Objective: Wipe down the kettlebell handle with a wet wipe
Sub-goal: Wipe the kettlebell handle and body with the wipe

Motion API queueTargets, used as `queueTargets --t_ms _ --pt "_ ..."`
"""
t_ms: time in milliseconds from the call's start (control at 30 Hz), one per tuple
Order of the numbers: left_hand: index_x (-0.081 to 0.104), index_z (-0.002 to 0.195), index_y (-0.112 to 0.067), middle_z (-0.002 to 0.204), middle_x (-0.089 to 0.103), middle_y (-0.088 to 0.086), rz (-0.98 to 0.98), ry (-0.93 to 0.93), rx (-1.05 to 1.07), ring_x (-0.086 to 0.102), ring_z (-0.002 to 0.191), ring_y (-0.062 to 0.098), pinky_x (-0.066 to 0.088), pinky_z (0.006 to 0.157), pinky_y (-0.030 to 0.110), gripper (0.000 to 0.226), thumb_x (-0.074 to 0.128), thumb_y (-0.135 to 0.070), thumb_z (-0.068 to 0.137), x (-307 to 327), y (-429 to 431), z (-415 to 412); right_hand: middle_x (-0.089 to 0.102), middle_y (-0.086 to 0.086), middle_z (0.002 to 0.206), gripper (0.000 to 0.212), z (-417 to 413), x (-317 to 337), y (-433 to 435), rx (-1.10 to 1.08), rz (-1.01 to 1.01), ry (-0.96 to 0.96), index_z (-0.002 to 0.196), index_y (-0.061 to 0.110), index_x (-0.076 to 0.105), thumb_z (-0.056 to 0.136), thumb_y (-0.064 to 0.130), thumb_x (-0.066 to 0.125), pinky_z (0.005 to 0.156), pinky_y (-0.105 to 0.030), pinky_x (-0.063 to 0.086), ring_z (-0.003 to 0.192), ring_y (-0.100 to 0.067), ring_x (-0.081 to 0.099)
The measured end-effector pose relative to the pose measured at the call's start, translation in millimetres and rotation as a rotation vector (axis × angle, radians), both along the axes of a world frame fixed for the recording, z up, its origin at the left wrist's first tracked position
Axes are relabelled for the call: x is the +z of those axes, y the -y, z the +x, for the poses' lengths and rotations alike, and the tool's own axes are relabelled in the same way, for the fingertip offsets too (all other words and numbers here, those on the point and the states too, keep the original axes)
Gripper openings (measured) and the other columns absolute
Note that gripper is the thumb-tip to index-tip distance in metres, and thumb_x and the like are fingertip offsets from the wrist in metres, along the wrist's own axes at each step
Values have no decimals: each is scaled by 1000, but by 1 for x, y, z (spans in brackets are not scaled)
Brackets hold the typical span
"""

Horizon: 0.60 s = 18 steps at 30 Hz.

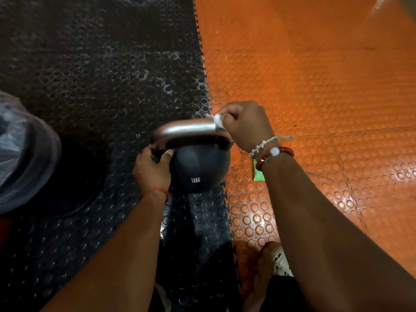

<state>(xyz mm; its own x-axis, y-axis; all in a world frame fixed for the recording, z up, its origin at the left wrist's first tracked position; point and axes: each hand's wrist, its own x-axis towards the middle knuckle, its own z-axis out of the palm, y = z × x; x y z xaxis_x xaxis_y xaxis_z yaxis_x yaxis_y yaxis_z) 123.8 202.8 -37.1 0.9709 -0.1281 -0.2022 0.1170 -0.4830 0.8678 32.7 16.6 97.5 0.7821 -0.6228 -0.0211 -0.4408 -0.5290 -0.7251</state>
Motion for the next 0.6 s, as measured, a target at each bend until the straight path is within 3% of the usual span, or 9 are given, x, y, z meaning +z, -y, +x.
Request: queueTargets --t_ms 100,167,233,367,500,600 --pt "66 101 -32 95 66 3 -19 -1 1 67 86 25 59 77 48 43 65 -57 66 -1 -1 -1 69 7 78 20 -4 2 -5 20 -48 -6 86 23 75 82 14 57 64 -21 42 72 -9 58" --pt "65 101 -32 96 65 3 -24 2 -1 67 86 26 58 77 48 45 64 -59 65 -1 -1 -2 61 15 65 20 -5 2 -1 7 -17 -11 83 22 75 81 13 57 58 -19 36 60 -4 52" --pt "66 101 -30 96 64 4 -15 3 -8 66 87 27 58 77 49 40 67 -54 69 -1 -1 -2 57 15 61 20 -2 4 2 -2 -4 -22 81 21 74 81 12 56 55 -18 35 55 -2 49" --pt "66 103 -28 97 63 5 -7 2 -2 66 86 28 58 77 49 33 71 -45 74 -1 -2 -1 70 5 80 20 0 5 -6 57 -72 -28 84 23 74 81 13 56 66 -24 45 73 -13 60" --pt "66 104 -29 97 64 5 -9 -2 1 66 87 27 58 78 48 31 72 -42 76 0 -1 -1 62 8 68 20 0 3 7 27 7 -58 75 25 69 81 11 56 59 -22 38 56 -4 51" --pt "67 103 -28 98 64 5 -9 -4 2 66 87 28 58 79 49 30 73 -40 77 0 0 -1 66 7 73 22 6 5 6 61 29 -47 72 28 66 82 11 57 64 -23 43 66 -9 58"
